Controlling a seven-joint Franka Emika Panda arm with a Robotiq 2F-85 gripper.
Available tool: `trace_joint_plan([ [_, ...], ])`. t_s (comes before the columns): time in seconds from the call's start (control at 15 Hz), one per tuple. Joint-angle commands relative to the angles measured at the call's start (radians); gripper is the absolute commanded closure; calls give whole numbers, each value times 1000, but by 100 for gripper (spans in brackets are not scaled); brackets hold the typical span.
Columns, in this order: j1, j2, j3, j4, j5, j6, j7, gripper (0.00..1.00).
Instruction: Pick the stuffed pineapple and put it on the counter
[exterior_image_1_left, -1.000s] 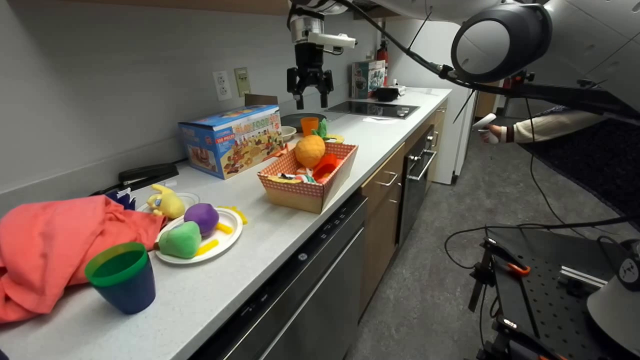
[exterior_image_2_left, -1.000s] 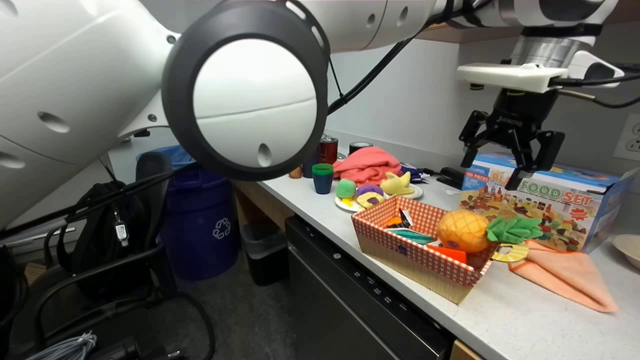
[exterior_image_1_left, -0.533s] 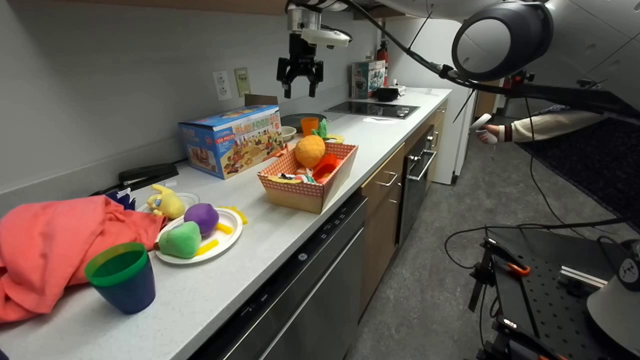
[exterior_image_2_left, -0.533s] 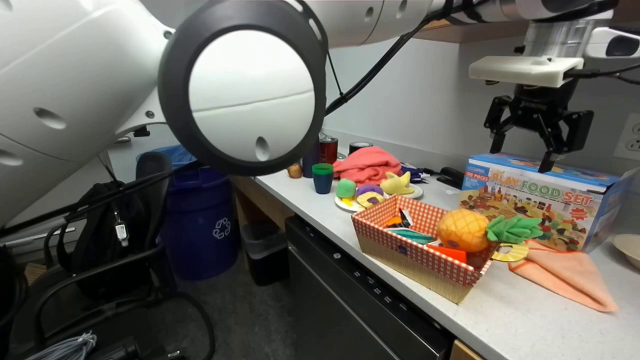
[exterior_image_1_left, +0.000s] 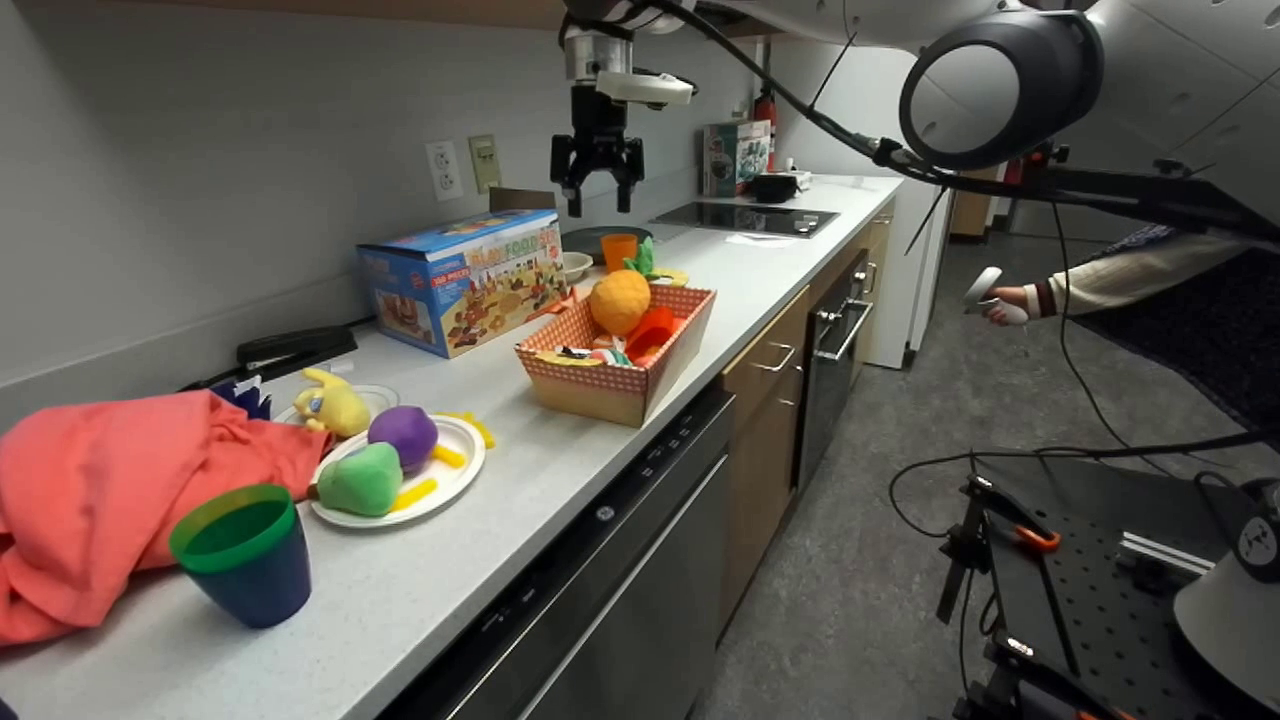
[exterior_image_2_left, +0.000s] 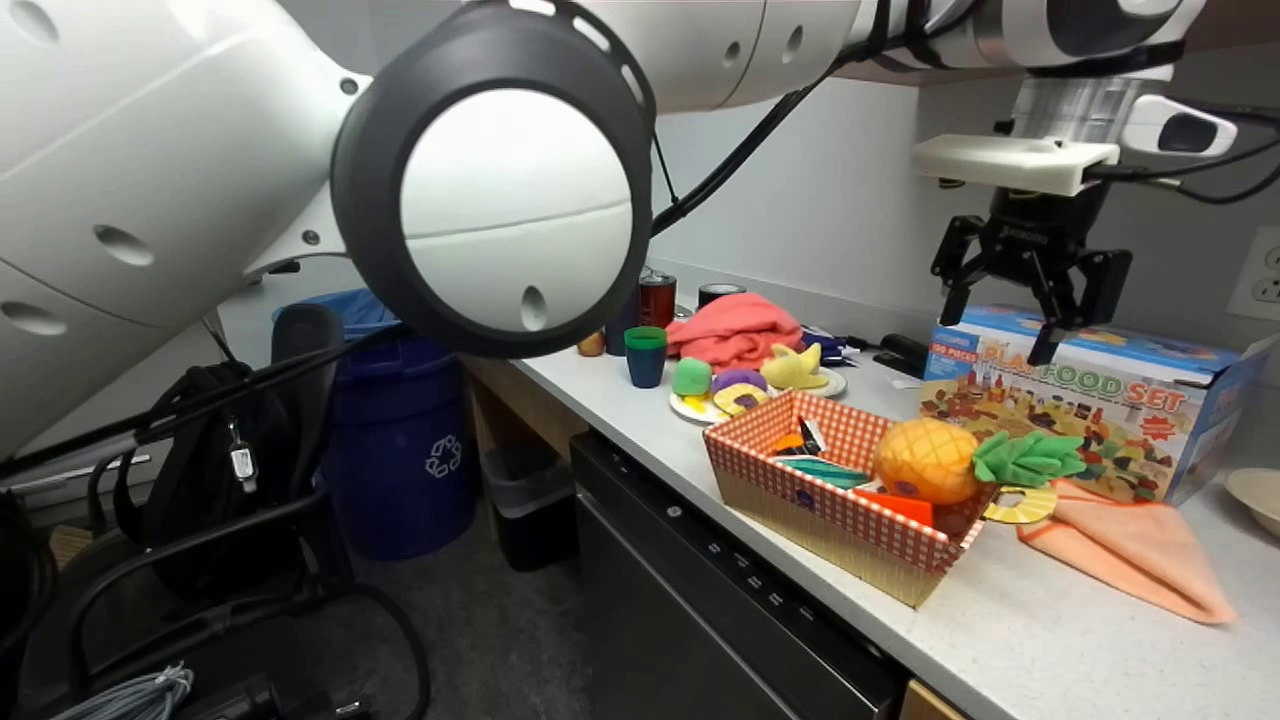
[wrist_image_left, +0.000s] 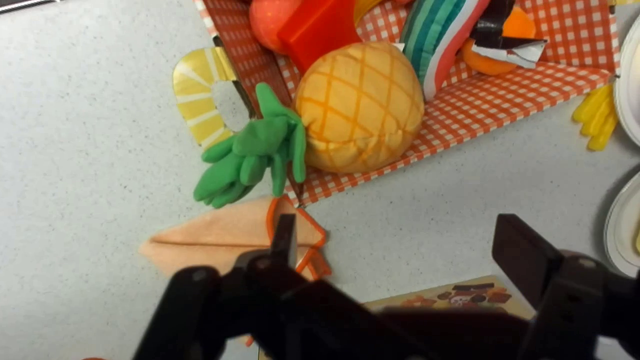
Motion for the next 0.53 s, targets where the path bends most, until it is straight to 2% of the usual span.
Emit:
trace_joint_plan([
  [0.0, 8, 41, 4, 29, 1, -60, -3, 0],
  [0.47, 9, 123, -8, 45, -15, -106, -16, 0],
])
